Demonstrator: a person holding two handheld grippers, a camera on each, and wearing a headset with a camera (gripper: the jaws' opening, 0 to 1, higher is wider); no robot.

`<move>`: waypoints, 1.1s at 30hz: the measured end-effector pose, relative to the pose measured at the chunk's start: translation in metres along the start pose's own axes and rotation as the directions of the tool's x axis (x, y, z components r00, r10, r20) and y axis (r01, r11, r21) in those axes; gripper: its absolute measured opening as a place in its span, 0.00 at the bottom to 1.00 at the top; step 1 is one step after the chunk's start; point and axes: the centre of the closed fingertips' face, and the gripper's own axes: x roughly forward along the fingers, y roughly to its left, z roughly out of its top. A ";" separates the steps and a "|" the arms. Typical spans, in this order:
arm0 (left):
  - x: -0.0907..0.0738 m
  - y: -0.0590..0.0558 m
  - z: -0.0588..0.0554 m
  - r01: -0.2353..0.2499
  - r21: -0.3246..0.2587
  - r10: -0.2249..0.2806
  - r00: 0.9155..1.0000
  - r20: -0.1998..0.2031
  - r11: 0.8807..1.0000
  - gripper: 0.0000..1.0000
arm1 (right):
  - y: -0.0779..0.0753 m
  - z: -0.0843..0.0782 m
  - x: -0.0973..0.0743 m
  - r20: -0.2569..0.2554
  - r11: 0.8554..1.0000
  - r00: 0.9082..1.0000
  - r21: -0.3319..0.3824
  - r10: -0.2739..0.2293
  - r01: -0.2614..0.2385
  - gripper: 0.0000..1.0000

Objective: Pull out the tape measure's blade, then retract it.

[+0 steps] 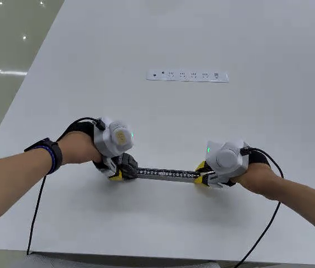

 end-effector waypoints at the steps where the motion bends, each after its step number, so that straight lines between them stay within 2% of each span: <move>1: 0.000 0.000 0.000 0.000 -0.001 0.000 1.000 0.001 1.000 0.38 | 0.000 0.000 0.000 0.000 1.000 1.000 0.001 0.000 0.000 0.13; 33: 0.003 0.001 -0.002 0.002 0.000 -0.002 1.000 -0.005 1.000 0.38 | -0.003 -0.022 -0.015 -0.022 1.000 1.000 -0.010 -0.007 0.007 0.13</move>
